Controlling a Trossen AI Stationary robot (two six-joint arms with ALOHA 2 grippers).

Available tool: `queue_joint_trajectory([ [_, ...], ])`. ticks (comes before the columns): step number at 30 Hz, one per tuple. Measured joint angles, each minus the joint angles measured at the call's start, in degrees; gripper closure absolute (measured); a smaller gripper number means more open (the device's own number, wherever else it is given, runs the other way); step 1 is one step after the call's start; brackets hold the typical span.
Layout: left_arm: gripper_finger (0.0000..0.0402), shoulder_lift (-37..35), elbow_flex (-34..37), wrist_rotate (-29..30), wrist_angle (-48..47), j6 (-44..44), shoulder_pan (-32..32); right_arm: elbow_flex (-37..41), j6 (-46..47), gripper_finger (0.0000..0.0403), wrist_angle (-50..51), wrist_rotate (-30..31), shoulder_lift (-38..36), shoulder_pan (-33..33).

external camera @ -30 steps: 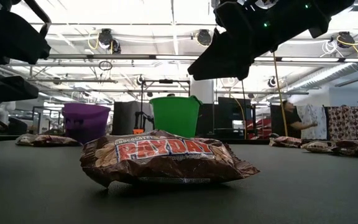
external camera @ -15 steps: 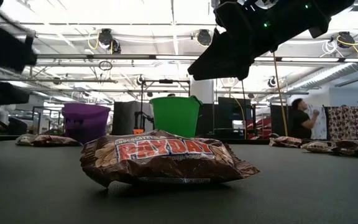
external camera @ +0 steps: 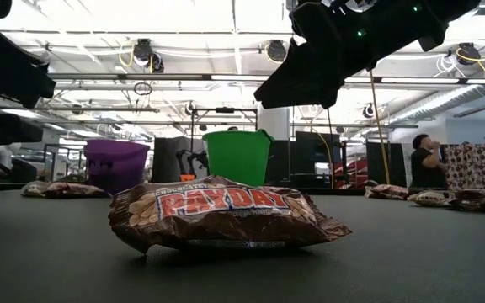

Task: Sort candy by brand, put in halloween buckets
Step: Put the brown chocolate bar into the purple bucket

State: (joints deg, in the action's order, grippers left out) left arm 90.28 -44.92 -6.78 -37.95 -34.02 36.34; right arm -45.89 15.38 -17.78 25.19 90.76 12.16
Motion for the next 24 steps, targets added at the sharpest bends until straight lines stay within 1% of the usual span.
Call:
queue_joint_trajectory([
  [4, 0.0234, 0.08, -0.62, 0.24, -1.16, 0.38, -0.18, 0.00, 0.00, 0.0237, -0.21, 0.00, 0.00, 0.00],
  [8, 0.0295, 0.20, -1.64, -0.40, -4.26, 0.51, -0.50, 0.00, 0.00, 0.0237, -0.35, 0.00, 0.00, 0.00],
  [13, 0.0377, 0.17, -2.60, -0.35, -3.89, 4.49, -0.74, 0.00, 0.00, 0.0237, -0.46, 0.04, 0.00, 0.00],
  [14, 0.0389, 0.17, -2.81, 0.06, -4.12, 5.35, -0.74, 0.00, 0.00, 0.0237, -0.46, 0.02, 0.00, 0.00],
  [21, 0.0396, -0.02, -6.82, 6.93, -5.69, 10.73, -1.58, 0.00, 0.00, 0.0237, -0.47, 0.04, 0.00, 0.00],
  [24, 0.0398, -0.02, -9.33, 9.67, -9.79, 13.49, -2.49, 0.00, 0.00, 0.0237, -0.48, 0.04, 0.00, 0.00],
])
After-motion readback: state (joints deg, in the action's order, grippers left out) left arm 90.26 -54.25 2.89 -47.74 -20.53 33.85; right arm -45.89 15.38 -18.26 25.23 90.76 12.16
